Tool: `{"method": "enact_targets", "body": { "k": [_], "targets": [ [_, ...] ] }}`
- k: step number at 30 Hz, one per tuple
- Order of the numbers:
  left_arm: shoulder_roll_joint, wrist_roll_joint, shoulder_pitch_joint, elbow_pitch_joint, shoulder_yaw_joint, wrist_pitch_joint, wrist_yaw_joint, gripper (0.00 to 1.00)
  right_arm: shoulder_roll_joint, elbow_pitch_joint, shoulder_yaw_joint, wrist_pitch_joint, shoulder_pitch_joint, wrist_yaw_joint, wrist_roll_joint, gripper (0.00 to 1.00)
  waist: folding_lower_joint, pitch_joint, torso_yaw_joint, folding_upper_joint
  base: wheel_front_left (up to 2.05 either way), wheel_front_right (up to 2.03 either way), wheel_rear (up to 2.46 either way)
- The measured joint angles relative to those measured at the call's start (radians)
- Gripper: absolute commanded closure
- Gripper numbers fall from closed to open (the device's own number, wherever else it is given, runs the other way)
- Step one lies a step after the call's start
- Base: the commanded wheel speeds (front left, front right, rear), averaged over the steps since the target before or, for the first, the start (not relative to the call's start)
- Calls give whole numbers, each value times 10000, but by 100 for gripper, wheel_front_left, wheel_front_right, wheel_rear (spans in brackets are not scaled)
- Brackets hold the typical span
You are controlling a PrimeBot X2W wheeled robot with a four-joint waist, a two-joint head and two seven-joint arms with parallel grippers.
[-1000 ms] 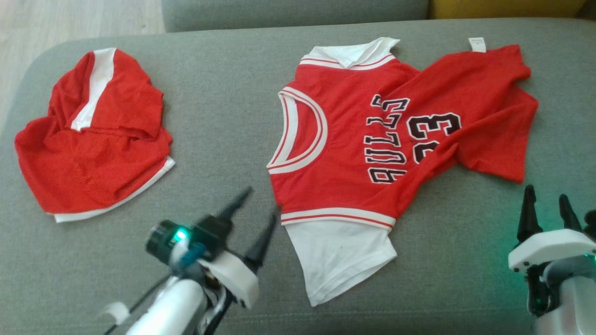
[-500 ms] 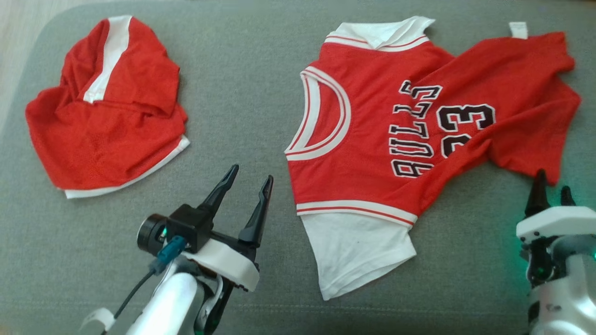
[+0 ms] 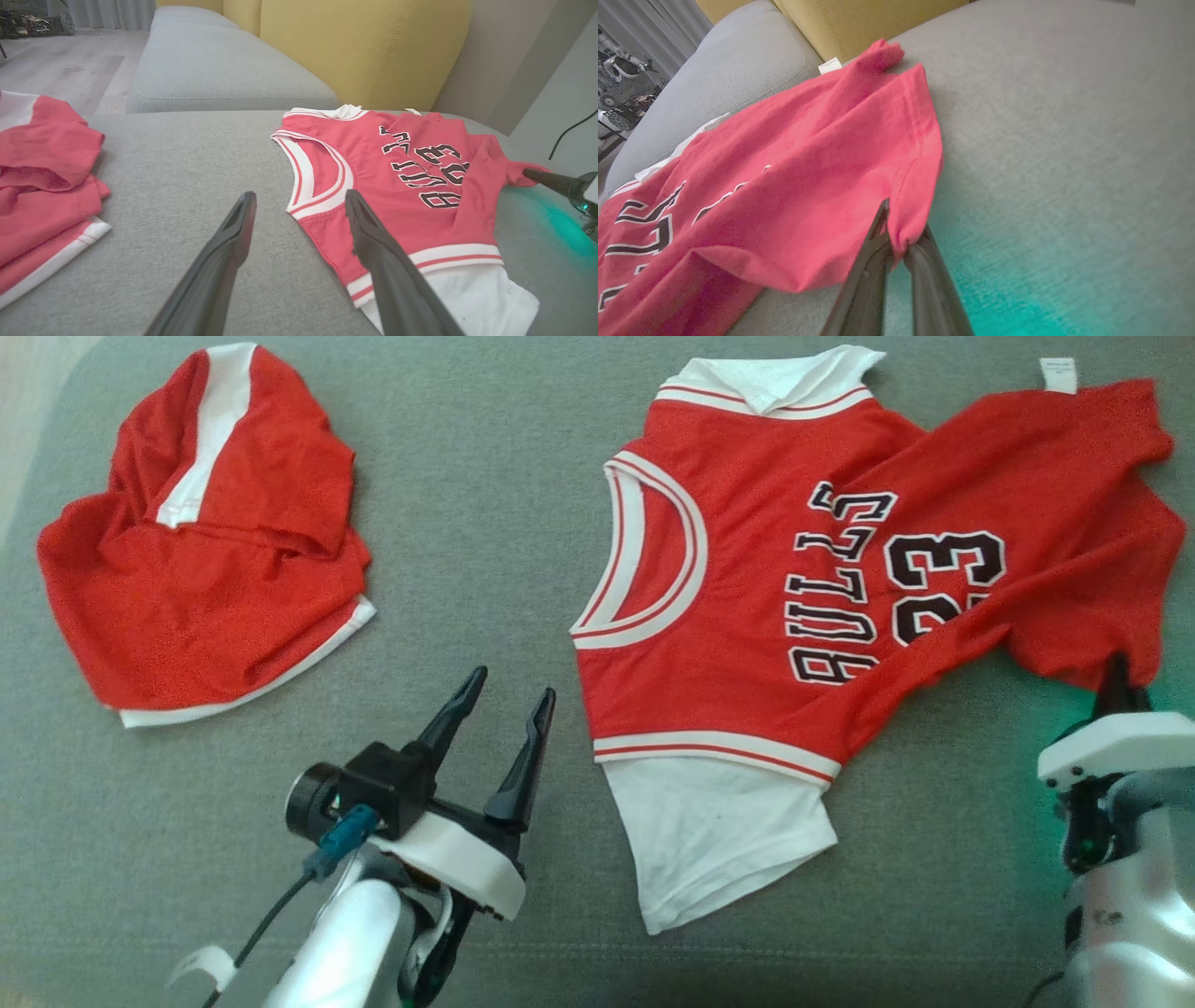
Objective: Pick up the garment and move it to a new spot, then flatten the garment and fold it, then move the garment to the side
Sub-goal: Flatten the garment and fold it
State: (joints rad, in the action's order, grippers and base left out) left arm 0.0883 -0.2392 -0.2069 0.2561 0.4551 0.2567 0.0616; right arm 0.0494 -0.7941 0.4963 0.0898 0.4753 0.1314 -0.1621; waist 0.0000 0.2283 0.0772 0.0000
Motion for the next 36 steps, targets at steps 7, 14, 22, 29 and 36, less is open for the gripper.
{"method": "enact_targets", "body": {
  "k": [7,14,22,29,36],
  "targets": [
    [-173,-343,169,570,303,0,414,0,405,805,270,69,-16,0,1216,100,0,-154,-371,0,0,0,0],
    [-268,-1808,208,1496,1641,-838,627,0,579,1720,550,-430,-111,0,2048,100,0,-270,-800,0,0,0,0],
    [-224,-3576,139,1590,2800,-2105,629,0,422,1877,307,-612,-111,0,2077,100,0,-258,-928,0,0,0,0],
    [-69,-3616,-173,2002,2830,-2497,570,0,299,1879,100,-656,-111,0,2044,100,0,-294,-1009,0,0,0,0],
    [-86,-3979,-239,2033,3043,-2840,583,0,297,1891,-36,-683,-117,0,1868,100,0,-315,-1022,0,0,0,0]
  ]
}}
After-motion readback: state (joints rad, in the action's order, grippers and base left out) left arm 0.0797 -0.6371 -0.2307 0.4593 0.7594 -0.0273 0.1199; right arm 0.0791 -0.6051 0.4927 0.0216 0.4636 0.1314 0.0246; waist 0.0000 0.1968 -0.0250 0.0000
